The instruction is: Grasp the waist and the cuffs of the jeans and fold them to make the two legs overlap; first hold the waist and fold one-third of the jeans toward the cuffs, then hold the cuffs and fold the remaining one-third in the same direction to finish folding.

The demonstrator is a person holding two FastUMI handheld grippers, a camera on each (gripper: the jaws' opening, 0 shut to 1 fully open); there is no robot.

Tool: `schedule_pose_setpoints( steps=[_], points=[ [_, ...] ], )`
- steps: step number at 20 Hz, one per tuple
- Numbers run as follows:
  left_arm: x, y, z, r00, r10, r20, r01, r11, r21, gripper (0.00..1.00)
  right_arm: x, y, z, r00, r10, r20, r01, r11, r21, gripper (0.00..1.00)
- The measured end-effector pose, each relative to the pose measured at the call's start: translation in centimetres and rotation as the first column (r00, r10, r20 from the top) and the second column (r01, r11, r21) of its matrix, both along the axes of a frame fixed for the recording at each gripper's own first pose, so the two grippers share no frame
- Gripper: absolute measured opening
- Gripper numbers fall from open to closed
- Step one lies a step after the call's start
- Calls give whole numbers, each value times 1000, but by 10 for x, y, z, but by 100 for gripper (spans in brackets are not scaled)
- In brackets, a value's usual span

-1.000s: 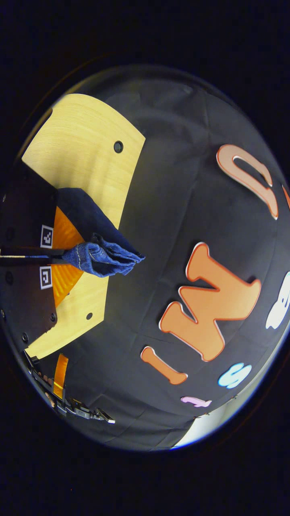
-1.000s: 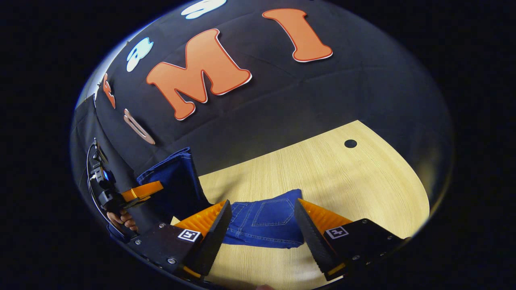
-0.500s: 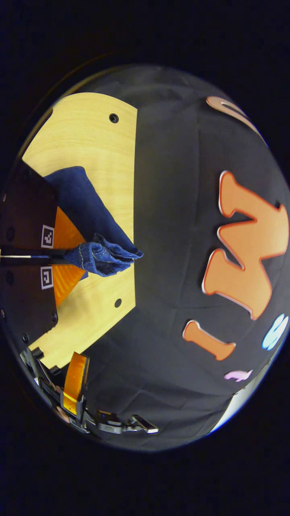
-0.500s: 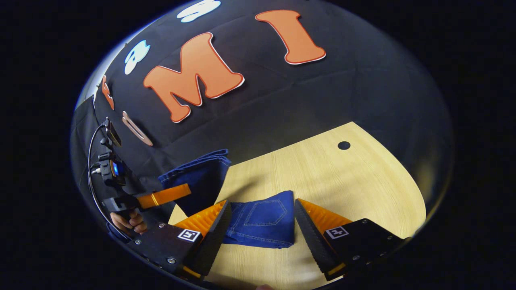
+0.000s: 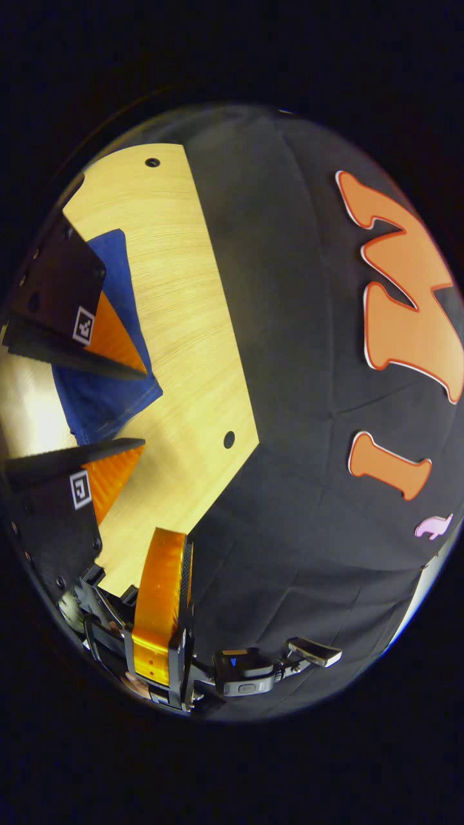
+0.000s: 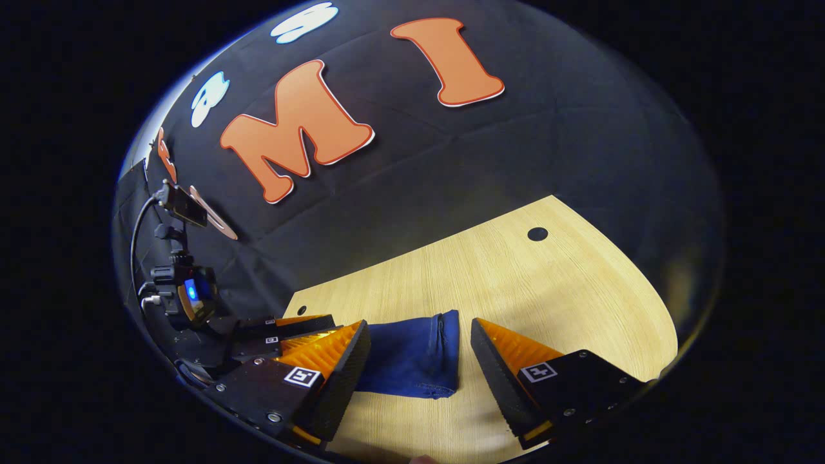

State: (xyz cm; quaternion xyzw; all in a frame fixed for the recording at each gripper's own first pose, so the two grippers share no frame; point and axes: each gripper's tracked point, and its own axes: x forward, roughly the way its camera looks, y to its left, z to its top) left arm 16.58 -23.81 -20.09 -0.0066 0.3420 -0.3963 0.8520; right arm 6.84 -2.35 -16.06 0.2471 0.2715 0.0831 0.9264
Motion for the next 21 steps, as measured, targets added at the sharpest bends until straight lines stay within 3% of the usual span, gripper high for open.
schedule_pose_setpoints(
  steps=[2, 3, 5, 10, 13, 18, 21],
  points=[
    [-1, 10, 4, 1000, 10, 17, -10, 1000, -16, 68, 1, -3, 10, 999, -15, 39, 16, 1000, -24, 97],
    [-1, 17, 10, 999, 29, 28, -28, 999, -32, 80, 0, -4, 16, 998, -20, 61, 23, 999, -49, 97],
    [10, 36, 22, 994, 85, 64, -81, 995, -56, 91, 1, -6, 28, 994, -28, 109, 39, 994, -101, 97],
    [27, 92, 50, 957, 228, 180, -216, 973, -84, 98, 2, 7, 67, 972, -6, 235, 50, 982, -183, 97],
    [30, 121, 76, 910, 322, 261, -295, 945, -140, 98, 5, 17, 94, 942, 17, 334, 65, 971, -231, 97],
    [33, 173, 115, 797, 468, 381, -414, 884, -220, 98, 2, 42, 138, 882, 66, 466, 82, 954, -289, 97],
    [30, 193, 136, 754, 511, 413, -432, 859, -274, 98, 1, 61, 164, 852, 83, 518, 83, 954, -289, 96]
  ],
)
